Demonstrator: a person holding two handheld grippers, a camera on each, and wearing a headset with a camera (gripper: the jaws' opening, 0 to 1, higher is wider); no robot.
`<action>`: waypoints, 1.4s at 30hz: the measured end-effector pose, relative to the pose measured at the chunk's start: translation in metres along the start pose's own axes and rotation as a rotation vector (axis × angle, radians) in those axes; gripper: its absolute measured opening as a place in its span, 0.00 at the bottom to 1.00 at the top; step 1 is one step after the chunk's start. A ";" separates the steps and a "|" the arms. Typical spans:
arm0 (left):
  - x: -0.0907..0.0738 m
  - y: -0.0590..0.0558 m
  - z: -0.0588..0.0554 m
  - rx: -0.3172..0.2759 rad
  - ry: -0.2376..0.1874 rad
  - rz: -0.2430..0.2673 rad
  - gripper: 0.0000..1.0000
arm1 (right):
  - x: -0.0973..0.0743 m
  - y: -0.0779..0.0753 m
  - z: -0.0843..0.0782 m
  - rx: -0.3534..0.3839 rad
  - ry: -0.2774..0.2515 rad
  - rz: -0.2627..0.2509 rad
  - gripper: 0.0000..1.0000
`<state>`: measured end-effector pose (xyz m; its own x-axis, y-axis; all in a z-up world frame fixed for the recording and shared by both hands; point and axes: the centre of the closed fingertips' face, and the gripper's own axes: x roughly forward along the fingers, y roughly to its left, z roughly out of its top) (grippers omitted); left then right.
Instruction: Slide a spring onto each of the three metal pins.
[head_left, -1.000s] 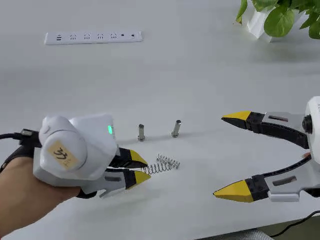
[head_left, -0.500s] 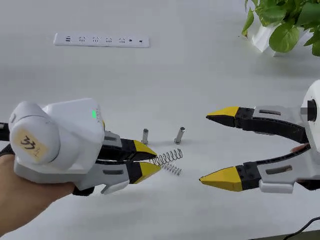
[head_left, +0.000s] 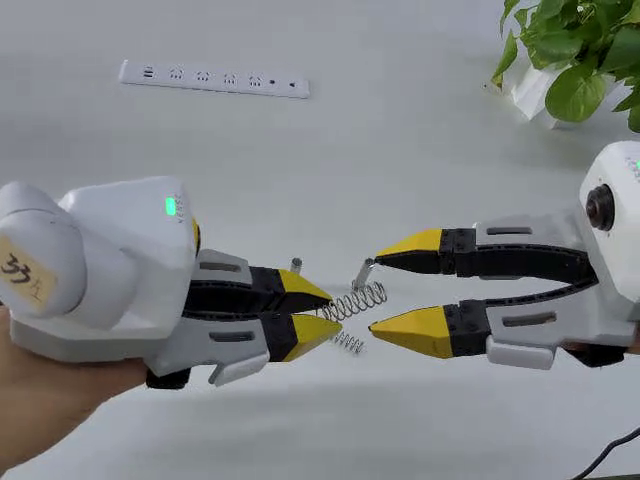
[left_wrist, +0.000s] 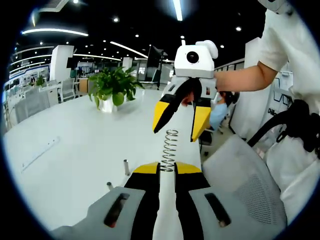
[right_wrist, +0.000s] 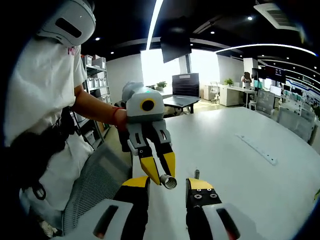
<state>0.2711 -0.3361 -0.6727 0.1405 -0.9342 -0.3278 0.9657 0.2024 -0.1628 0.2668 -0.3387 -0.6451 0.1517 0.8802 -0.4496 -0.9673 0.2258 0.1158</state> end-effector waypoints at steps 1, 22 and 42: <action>0.000 0.000 0.001 -0.001 -0.007 -0.002 0.07 | 0.001 0.000 0.001 0.001 0.002 0.006 0.25; -0.004 -0.001 0.007 -0.015 -0.055 -0.018 0.07 | 0.005 -0.001 0.008 -0.006 0.021 0.037 0.07; 0.003 -0.008 0.006 0.010 -0.039 -0.046 0.06 | 0.010 0.007 0.015 -0.054 0.071 0.069 0.05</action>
<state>0.2650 -0.3424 -0.6672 0.1042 -0.9533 -0.2836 0.9735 0.1562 -0.1672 0.2649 -0.3216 -0.6355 0.0715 0.8609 -0.5036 -0.9847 0.1413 0.1017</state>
